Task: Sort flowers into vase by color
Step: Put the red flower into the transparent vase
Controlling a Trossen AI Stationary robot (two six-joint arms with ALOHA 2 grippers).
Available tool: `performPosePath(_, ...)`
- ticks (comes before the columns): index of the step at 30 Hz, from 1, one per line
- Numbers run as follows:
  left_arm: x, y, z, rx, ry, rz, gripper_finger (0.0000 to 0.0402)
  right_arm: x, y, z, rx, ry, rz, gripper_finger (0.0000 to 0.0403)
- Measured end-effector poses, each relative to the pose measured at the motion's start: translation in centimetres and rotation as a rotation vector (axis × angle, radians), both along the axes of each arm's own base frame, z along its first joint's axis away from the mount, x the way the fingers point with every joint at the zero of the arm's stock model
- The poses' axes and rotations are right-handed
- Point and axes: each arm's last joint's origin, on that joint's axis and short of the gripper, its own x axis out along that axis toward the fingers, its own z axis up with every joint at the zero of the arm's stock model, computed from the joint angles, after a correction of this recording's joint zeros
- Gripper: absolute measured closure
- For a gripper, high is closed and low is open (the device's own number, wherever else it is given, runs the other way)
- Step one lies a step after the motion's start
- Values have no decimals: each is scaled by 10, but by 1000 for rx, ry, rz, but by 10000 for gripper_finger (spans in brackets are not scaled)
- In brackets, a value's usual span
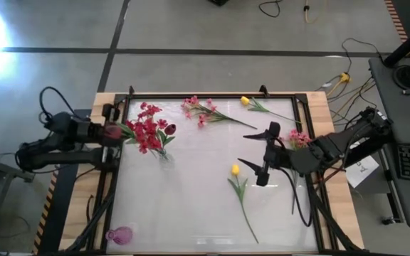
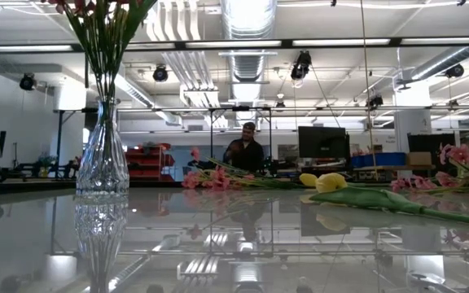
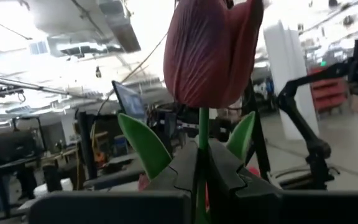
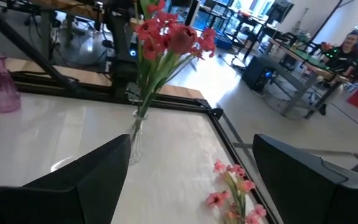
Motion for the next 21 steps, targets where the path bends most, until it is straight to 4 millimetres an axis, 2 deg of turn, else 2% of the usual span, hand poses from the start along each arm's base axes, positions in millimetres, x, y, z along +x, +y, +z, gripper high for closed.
performPosePath(2, 1, 1, 7, 10, 29, 23, 402, 1, -2, 0, -2, 1, -7, 74)
performPosePath(5, 10, 2, 7, 27, 72, 30, 402, 1, -3, 0, -6, 1, -9, 74)
performPosePath(12, 25, 1, -7, 84, 61, -38, 402, 1, -2, 0, -5, 0, -4, 74)
performPosePath(17, 22, -2, -5, 168, -26, -132, 402, 1, -2, 0, -5, 0, -4, 74)
performPosePath(21, 18, -4, -1, 211, -14, -166, 402, 1, -2, 1, -1, -9, -4, 74)
